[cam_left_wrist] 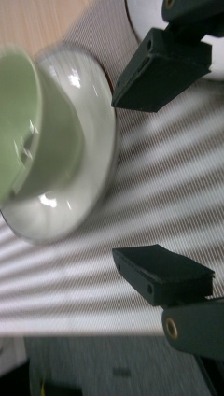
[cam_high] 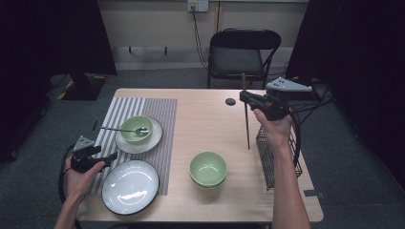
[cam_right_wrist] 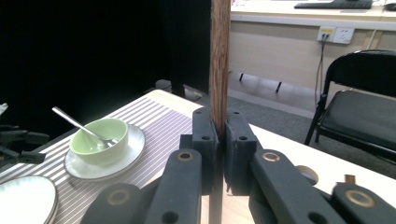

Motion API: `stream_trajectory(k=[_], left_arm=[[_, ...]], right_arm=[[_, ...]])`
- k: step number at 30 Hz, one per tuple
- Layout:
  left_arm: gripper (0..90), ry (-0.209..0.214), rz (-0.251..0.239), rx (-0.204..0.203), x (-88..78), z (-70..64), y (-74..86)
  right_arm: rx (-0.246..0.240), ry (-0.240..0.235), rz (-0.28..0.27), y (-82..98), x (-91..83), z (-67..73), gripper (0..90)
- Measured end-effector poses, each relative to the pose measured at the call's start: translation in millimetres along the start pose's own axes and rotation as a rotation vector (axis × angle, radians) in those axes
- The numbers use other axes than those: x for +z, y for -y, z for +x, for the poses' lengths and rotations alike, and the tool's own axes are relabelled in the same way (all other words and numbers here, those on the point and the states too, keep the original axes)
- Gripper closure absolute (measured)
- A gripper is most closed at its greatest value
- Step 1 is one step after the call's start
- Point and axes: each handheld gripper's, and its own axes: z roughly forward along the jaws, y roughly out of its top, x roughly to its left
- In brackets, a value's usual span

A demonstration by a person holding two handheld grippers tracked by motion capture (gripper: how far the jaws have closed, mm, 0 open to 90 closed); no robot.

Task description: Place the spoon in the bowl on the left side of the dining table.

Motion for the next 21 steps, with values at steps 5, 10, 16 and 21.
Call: stream_trajectory(k=[5,10,16,21], left_arm=[[24.0,0.028,-0.002,0.076,-0.5,-22.7,-12.8],[24.1,0.088,-0.036,0.1,-0.8,-37.9,-23.5],[27.9,0.205,-0.102,0.061,-6.8,-52.8,-40.5],[27.6,0.228,-0.121,0.093,-7.6,-62.3,-48.6]], right_arm=[[-0.013,-0.035,0.015,1.9,4.3,6.6,84.8],[-0.014,-0.053,0.027,0.9,9.5,13.7,84.8],[-0.014,-0.067,0.022,-2.1,14.2,22.8,84.8],[-0.021,-0.076,0.024,-4.1,16.7,30.2,84.8]])
